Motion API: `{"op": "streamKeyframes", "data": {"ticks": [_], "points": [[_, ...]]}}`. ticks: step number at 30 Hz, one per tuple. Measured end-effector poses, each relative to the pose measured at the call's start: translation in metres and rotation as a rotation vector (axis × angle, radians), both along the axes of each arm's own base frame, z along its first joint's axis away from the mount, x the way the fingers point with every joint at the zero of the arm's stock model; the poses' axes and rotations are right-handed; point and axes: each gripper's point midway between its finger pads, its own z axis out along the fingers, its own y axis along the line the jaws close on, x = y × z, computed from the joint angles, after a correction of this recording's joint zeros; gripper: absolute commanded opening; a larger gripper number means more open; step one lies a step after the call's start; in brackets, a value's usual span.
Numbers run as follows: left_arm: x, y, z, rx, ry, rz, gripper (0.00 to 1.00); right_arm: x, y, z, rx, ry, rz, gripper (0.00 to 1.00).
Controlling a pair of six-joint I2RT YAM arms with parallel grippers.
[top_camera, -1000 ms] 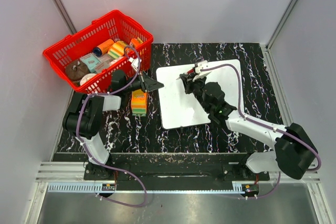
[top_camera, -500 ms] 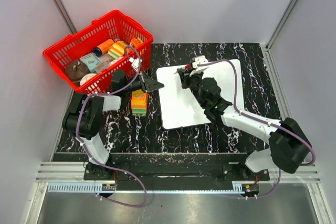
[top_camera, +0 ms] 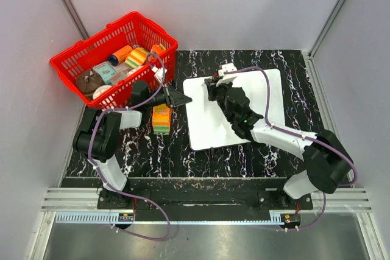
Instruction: Write a sentence on the whiteboard
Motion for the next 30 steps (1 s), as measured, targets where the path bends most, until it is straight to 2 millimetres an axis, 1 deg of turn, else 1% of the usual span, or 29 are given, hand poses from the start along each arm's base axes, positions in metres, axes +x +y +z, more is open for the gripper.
{"op": "streamKeyframes", "data": {"ticks": [4, 15, 30], "points": [[0.000, 0.000, -0.001, 0.005, 0.005, 0.002, 0.00, 0.003, 0.000, -0.008, -0.010, 0.017, -0.015, 0.00], [0.001, 0.000, -0.002, 0.010, 0.003, 0.002, 0.00, 0.003, 0.000, -0.010, -0.005, 0.023, -0.016, 0.00], [0.002, 0.000, -0.006, 0.024, 0.014, 0.005, 0.00, -0.008, -0.002, -0.025, 0.014, 0.078, 0.012, 0.00]]}}
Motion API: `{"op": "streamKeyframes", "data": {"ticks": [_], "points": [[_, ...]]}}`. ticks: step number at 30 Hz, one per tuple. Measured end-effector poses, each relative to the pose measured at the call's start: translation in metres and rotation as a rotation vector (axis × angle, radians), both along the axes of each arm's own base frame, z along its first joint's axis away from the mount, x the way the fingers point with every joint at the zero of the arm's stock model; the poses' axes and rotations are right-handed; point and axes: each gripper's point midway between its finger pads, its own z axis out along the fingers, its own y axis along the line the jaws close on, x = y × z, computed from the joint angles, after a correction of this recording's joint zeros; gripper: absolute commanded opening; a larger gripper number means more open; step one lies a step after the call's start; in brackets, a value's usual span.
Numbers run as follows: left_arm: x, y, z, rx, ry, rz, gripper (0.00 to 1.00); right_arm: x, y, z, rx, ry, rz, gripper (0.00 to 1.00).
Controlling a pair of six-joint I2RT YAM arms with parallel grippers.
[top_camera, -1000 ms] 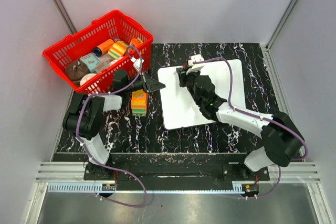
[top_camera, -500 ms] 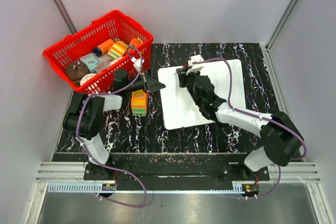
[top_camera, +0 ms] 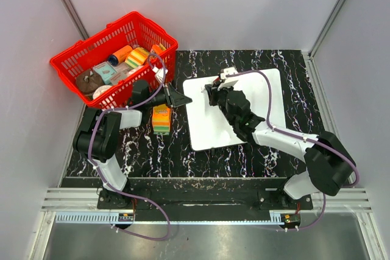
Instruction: Write a sentence on the whiteboard
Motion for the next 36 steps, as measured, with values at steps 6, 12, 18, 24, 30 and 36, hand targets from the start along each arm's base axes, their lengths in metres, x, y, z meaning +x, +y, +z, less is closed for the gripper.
{"op": "streamKeyframes", "data": {"ticks": [6, 12, 18, 24, 30, 36], "points": [[0.000, 0.000, -0.001, 0.002, 0.004, 0.000, 0.00, -0.005, -0.001, -0.005, 0.007, 0.014, 0.016, 0.00], [0.001, -0.001, 0.000, 0.005, 0.000, -0.002, 0.00, -0.011, -0.002, -0.009, 0.007, 0.021, 0.027, 0.00], [0.000, -0.001, 0.000, 0.006, -0.001, -0.003, 0.00, -0.012, -0.003, -0.010, 0.005, 0.026, 0.031, 0.00], [0.000, -0.002, -0.001, 0.009, -0.001, -0.005, 0.00, -0.012, -0.004, -0.010, 0.002, 0.029, 0.023, 0.00], [-0.001, -0.004, -0.001, 0.011, -0.002, -0.006, 0.00, -0.012, -0.007, -0.011, -0.006, 0.035, 0.008, 0.00], [-0.001, -0.004, -0.001, 0.012, -0.006, -0.006, 0.00, -0.012, -0.010, -0.011, -0.008, 0.037, -0.007, 0.00]]}}
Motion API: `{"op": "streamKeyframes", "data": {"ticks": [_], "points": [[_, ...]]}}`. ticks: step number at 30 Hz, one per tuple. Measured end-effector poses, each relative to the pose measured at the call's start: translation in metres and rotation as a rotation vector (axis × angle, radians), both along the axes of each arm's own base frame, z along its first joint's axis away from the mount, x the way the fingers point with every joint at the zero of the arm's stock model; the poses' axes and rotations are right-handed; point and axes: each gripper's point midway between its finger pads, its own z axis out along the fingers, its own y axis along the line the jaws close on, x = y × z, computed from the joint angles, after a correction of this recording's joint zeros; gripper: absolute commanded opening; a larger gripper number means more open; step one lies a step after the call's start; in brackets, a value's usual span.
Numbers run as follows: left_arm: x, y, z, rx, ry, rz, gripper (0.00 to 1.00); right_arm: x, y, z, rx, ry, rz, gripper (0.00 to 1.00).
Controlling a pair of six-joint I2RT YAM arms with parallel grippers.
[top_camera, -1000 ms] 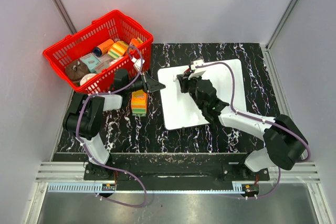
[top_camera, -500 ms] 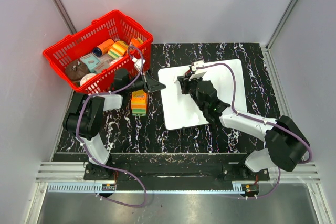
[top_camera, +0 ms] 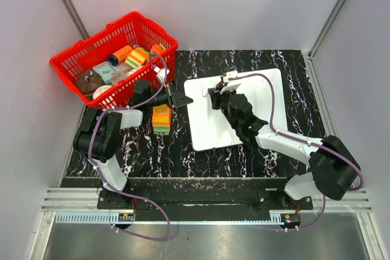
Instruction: Write a sentence on the whiteboard
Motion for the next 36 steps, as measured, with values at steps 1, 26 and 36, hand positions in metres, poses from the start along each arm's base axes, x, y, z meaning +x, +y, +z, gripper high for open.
{"op": "streamKeyframes", "data": {"ticks": [1, 26, 36], "points": [[0.000, 0.000, 0.000, 0.001, -0.001, 0.000, 0.00, 0.001, -0.001, 0.000, -0.001, 0.000, -0.008, 0.00], [-0.001, -0.005, 0.002, 0.006, -0.013, -0.014, 0.00, -0.009, -0.026, 0.013, 0.017, -0.033, -0.072, 0.00], [-0.001, -0.005, 0.003, 0.007, -0.012, -0.015, 0.00, 0.000, -0.029, 0.026, 0.033, -0.055, -0.101, 0.00]]}}
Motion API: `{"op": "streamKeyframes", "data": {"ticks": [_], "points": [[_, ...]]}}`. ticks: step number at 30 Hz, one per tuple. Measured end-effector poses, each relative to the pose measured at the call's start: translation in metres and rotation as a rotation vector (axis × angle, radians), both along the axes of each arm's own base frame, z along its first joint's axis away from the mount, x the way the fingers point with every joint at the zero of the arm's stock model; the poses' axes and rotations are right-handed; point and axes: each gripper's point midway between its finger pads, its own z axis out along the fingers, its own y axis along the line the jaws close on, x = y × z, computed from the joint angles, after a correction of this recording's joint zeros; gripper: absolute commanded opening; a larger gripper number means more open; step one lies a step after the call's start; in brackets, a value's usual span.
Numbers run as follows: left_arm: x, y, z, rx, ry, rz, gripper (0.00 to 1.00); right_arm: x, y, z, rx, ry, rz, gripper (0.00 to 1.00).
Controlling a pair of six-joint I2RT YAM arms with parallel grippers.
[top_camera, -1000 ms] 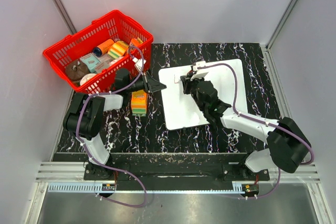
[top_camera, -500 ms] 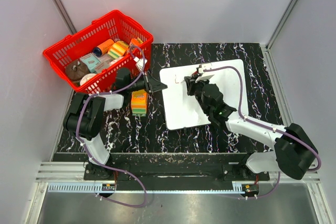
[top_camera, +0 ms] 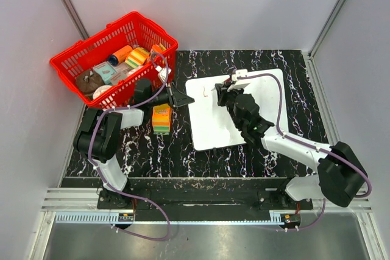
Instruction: Write a sentence on the whiteboard
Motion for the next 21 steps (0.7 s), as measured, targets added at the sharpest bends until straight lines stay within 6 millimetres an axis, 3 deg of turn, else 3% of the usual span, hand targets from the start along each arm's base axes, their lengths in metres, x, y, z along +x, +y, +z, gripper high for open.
{"op": "streamKeyframes", "data": {"ticks": [11, 21], "points": [[0.000, -0.001, -0.001, 0.004, 0.000, -0.002, 0.00, 0.010, 0.005, -0.015, -0.027, 0.031, -0.007, 0.00], [-0.001, -0.003, -0.001, 0.009, -0.001, -0.008, 0.00, 0.012, 0.006, -0.013, -0.017, 0.031, 0.001, 0.00]]}}
